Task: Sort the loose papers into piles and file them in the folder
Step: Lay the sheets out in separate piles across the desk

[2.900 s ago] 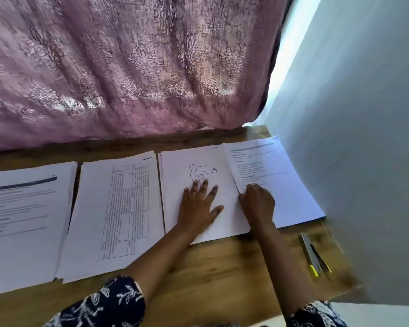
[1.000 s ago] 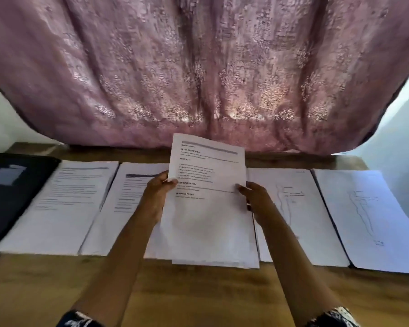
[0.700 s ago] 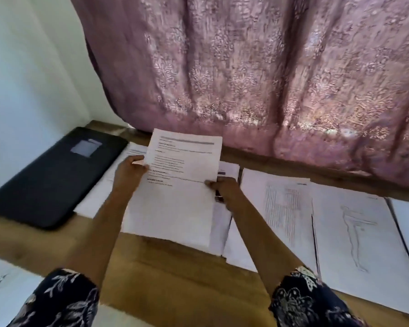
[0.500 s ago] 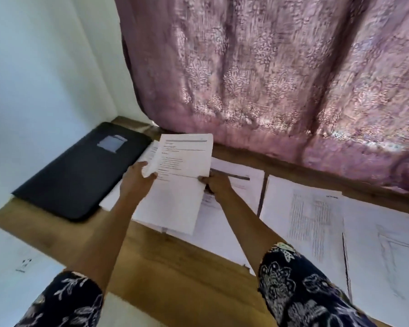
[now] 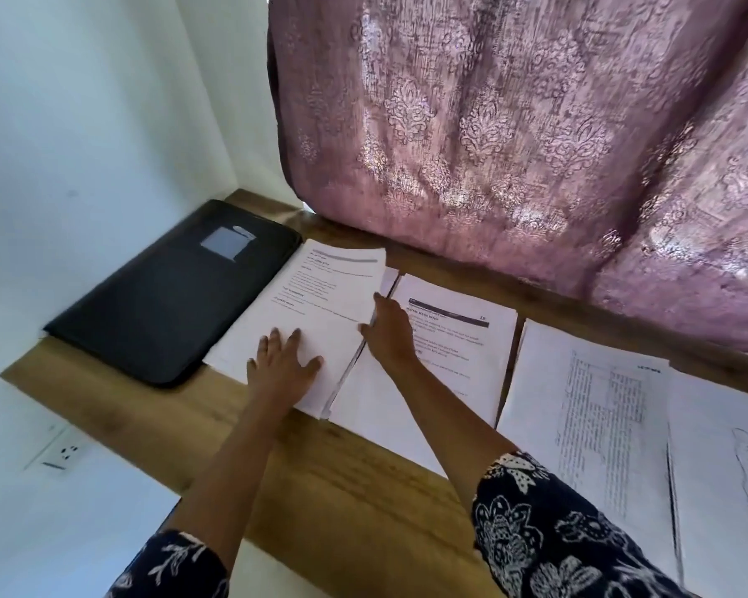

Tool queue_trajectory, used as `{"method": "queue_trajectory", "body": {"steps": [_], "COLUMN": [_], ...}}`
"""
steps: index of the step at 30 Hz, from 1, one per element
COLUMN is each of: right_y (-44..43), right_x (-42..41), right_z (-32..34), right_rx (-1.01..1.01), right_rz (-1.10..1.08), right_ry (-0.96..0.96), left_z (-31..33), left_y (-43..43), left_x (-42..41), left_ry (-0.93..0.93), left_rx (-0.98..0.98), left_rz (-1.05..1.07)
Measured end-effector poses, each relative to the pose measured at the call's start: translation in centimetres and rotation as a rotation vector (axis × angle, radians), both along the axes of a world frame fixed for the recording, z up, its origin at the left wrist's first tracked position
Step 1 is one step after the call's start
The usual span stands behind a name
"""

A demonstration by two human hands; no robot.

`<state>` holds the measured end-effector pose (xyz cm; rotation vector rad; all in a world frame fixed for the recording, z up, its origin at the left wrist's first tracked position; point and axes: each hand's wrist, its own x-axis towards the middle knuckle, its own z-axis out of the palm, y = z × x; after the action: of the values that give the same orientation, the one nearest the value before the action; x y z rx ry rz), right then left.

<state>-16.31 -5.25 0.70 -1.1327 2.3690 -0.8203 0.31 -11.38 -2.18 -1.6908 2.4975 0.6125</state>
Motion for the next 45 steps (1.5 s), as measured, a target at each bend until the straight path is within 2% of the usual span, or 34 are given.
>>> {"method": "queue_trajectory", "body": {"steps": [3, 6, 10, 14, 17, 21, 24, 27, 33, 38, 45], "right_y": [0.5, 0.9, 2.2, 7.3, 15.7, 31.0, 41.7, 49.4, 56.0, 56.9, 57.2], "right_x": [0.6, 1.1, 0.7, -1.8, -5.0, -9.5, -13.2, -16.1, -18.9, -19.9, -21.2], "right_z": [-1.0, -1.6, -1.0, 0.5, 0.8, -0.5, -0.8, -0.5, 0.1, 0.6, 2.0], "right_rx": [0.172, 0.254, 0.178, 0.055, 0.021, 0.090, 0.215, 0.280, 0.482, 0.437, 0.440], "right_rz": [0.204, 0.285, 0.277, 0.143, -0.036, -0.370, -0.674, -0.858, -0.851, -0.783, -0.733], "right_ry": [0.284, 0.355, 0.396, 0.364, 0.328, 0.355, 0.394, 0.403, 0.384, 0.370, 0.331], "left_z": [-0.1, 0.0, 1.1, 2.8, 2.8, 1.7, 2.0, 2.3, 1.7, -0.5, -2.3], "left_y": [0.6, 0.9, 1.4, 4.4, 9.5, 19.0, 26.6, 33.7, 43.5, 47.1, 46.3], "left_x": [0.3, 0.6, 0.2, -3.3, -8.0, -14.2, -19.0, -23.4, -29.2, -31.1, -30.5], "left_ry": [0.006, -0.009, 0.019, 0.146, 0.272, 0.428, 0.455, 0.450, 0.423, 0.340, 0.371], "left_rx": [-0.013, -0.005, -0.033, -0.135, -0.176, -0.147, -0.040, -0.020, -0.002, -0.059, -0.155], "left_rz": [0.010, 0.016, 0.041, -0.019, -0.186, -0.450, -0.620, -0.837, -1.059, -1.136, -1.123]}}
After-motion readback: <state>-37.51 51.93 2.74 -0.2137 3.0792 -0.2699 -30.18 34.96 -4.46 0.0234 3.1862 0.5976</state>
